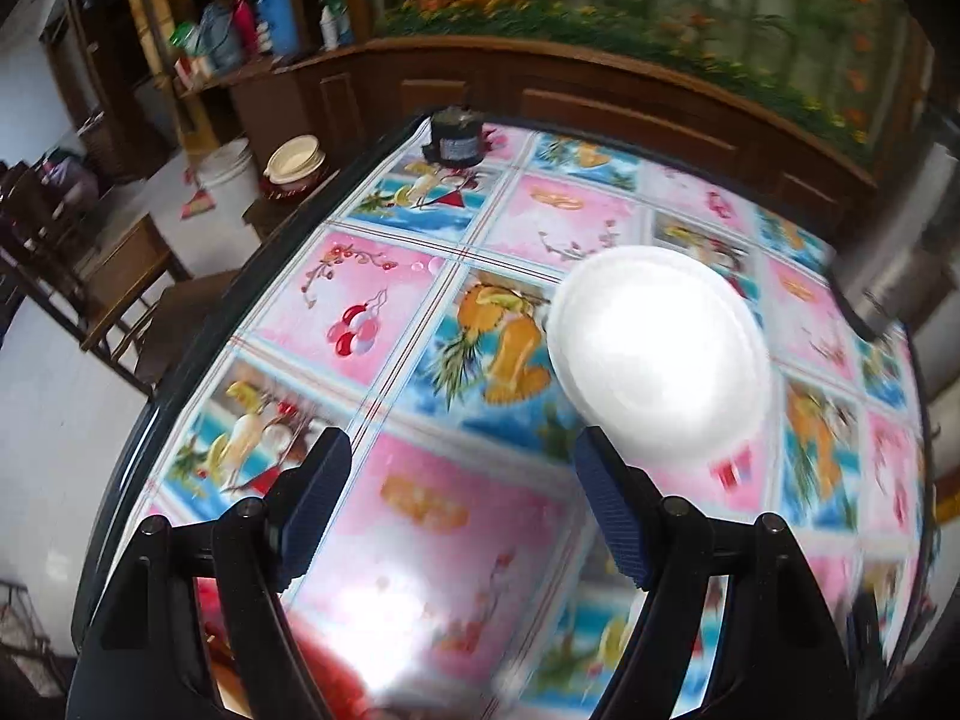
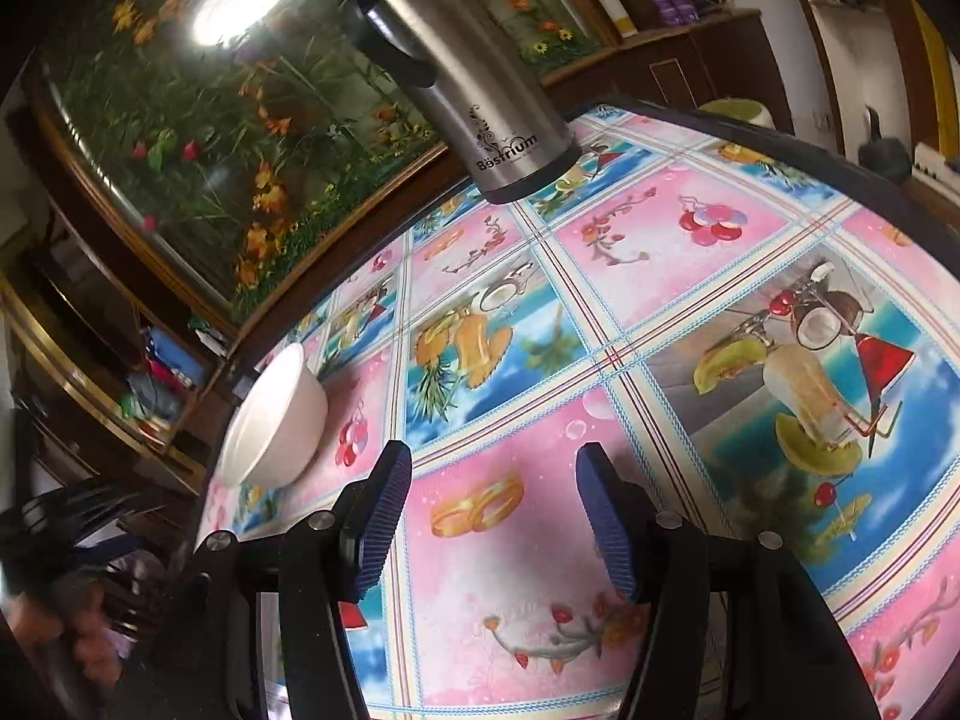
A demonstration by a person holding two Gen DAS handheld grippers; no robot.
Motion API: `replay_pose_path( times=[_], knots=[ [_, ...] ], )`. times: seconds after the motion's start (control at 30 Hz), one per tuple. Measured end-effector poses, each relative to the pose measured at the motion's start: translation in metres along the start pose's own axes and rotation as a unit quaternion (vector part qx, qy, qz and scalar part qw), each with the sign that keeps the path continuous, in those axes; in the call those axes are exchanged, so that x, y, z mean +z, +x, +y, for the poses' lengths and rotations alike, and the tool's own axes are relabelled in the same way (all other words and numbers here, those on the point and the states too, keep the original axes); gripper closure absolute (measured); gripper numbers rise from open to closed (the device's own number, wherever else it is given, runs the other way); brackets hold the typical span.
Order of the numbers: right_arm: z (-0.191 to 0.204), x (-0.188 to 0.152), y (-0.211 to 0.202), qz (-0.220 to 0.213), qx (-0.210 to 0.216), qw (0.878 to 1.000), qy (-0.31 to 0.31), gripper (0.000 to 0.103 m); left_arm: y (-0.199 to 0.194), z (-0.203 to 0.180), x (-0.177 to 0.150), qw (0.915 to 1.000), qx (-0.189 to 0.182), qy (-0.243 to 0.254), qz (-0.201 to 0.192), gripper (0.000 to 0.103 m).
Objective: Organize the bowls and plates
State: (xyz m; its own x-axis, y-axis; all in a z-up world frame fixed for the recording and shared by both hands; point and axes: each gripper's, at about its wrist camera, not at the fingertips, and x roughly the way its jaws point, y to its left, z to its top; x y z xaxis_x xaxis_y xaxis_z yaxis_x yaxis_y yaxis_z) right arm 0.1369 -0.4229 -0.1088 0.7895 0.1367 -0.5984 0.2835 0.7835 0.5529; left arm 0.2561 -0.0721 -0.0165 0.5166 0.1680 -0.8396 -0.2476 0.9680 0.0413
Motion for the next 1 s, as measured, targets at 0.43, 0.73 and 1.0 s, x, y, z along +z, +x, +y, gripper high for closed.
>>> replay_pose_path(
  times=[0.43,0.73,1.0],
  knots=[
    [0.008,0.004,0.009,0.019,0.025,1.000,-0.003,0.043,0.082,-0.036,0.031,0.9953,-0.036,-0.054,0.072,0.026],
    [0.006,0.007,0.005,0.003,0.038,0.999,0.002,0.044,0.060,-0.055,-0.021,0.9958,-0.032,0.014,0.085,0.087],
    [0.003,0.011,0.001,0.029,0.104,0.994,0.021,0.044,0.005,-0.052,-0.114,0.9921,-0.079,0.068,0.070,0.087]
  ],
)
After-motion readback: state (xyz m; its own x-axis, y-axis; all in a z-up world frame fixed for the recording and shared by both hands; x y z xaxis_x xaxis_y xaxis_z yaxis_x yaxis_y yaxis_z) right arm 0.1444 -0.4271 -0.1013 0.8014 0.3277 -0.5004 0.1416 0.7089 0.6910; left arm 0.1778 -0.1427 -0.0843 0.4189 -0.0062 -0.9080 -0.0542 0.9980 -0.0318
